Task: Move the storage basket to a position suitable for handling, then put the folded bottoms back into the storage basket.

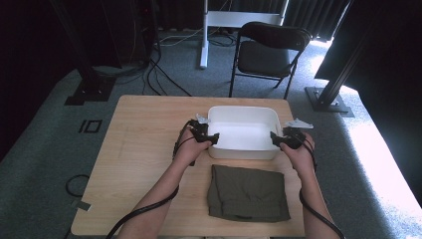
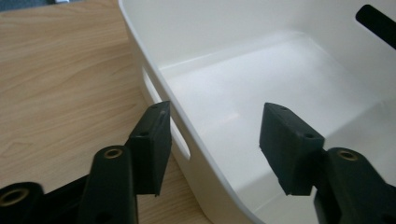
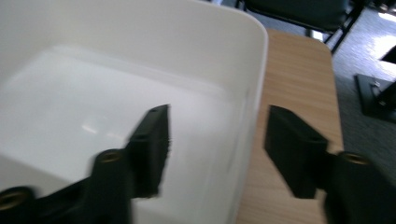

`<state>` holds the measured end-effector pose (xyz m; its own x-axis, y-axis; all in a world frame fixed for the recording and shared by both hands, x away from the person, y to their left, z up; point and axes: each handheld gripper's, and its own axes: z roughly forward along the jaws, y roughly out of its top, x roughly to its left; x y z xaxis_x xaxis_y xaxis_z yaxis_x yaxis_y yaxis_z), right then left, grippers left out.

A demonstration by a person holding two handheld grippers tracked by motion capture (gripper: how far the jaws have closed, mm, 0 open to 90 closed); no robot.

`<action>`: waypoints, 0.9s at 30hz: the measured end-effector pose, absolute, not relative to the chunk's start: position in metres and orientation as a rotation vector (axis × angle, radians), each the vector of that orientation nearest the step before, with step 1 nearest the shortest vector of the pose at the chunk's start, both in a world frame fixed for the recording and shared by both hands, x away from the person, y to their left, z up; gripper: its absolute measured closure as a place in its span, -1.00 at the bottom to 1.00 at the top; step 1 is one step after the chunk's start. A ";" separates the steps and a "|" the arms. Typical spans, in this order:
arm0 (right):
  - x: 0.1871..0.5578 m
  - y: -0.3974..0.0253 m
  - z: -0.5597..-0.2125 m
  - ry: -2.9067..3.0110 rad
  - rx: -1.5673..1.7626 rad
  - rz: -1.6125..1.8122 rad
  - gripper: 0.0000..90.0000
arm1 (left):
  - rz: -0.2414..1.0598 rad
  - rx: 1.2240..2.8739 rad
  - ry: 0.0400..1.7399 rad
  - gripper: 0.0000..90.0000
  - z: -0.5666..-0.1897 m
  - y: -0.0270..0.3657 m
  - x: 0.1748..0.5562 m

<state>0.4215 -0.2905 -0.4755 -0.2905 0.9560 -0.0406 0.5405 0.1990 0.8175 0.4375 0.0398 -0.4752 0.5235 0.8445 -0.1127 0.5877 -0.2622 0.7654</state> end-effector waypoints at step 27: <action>0.387 -0.285 -0.445 1.898 1.336 1.137 -0.71 | 0.400 1.918 0.943 -0.53 -0.437 0.044 0.406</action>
